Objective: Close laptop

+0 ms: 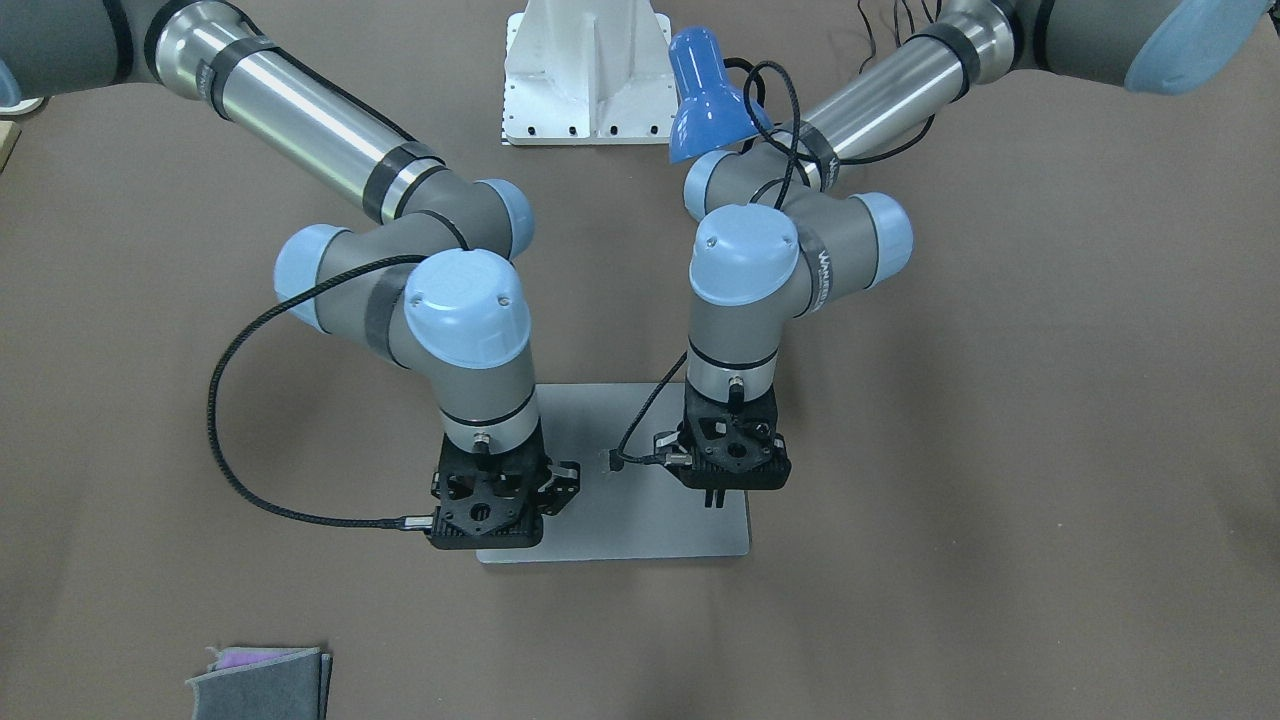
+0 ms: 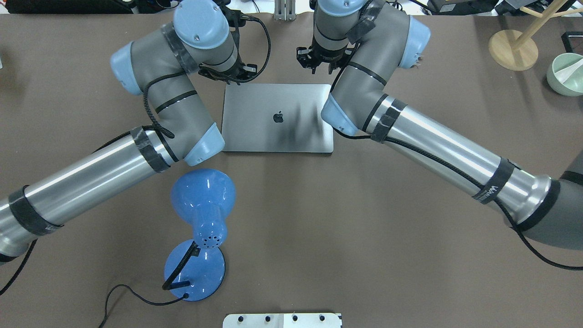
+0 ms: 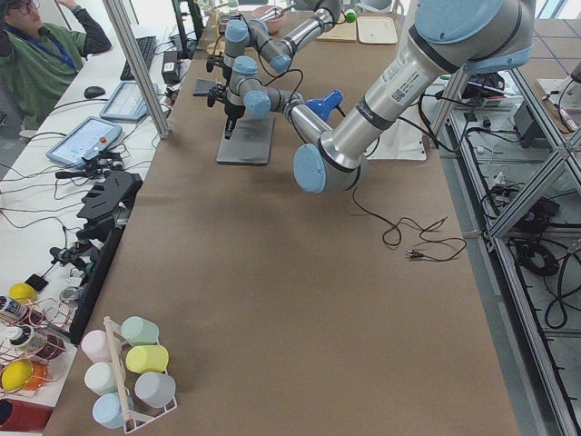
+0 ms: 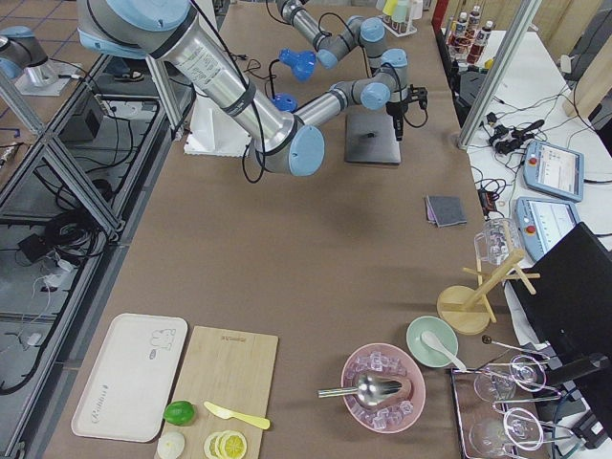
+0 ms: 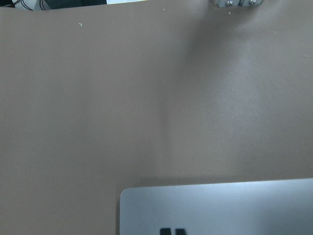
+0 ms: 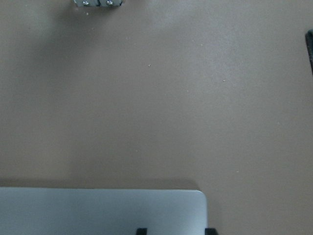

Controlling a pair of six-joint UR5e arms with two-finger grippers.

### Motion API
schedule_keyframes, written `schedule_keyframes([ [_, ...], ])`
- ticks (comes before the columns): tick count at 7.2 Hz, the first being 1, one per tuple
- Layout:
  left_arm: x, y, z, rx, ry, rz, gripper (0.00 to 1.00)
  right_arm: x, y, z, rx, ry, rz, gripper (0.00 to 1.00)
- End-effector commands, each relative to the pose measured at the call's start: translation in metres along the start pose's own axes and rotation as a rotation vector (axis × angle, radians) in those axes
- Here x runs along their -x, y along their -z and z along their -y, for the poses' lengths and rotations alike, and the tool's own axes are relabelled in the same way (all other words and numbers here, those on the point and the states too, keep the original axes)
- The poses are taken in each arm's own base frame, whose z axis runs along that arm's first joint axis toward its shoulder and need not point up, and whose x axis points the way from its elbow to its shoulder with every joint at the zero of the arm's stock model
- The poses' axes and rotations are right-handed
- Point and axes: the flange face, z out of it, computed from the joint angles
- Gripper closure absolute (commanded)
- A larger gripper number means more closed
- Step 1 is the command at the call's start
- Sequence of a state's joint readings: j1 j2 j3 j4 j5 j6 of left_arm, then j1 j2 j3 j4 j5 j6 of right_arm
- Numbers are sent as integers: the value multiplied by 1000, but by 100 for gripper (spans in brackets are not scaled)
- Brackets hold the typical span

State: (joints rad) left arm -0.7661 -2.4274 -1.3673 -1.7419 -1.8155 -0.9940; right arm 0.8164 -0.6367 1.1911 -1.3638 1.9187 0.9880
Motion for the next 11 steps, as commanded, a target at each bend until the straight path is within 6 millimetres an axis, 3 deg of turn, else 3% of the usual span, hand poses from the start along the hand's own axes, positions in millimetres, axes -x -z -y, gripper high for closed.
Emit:
schedule_keyframes([
  [1, 52, 69, -36, 63, -71, 14, 2, -91, 52, -19, 42, 98, 6, 0],
  [3, 96, 122, -56, 82, -152, 44, 1, -168, 102, -47, 61, 164, -14, 0],
  [4, 144, 135, -61, 116, -195, 46, 1, -212, 125, -57, 84, 208, -33, 0],
  [6, 260, 164, -72, 129, -230, 64, 1, -307, 158, -80, 128, 246, -89, 0],
  [8, 396, 176, -85, 206, -307, 77, 1, -418, 169, -110, 195, 303, -63, 0],
  [10, 525, 179, -103, 281, -297, 91, 1, -523, 180, -159, 237, 308, -104, 0],
  [11, 593, 174, -125, 312, -294, -20, 1, -565, 177, -181, 279, 304, -108, 0],
])
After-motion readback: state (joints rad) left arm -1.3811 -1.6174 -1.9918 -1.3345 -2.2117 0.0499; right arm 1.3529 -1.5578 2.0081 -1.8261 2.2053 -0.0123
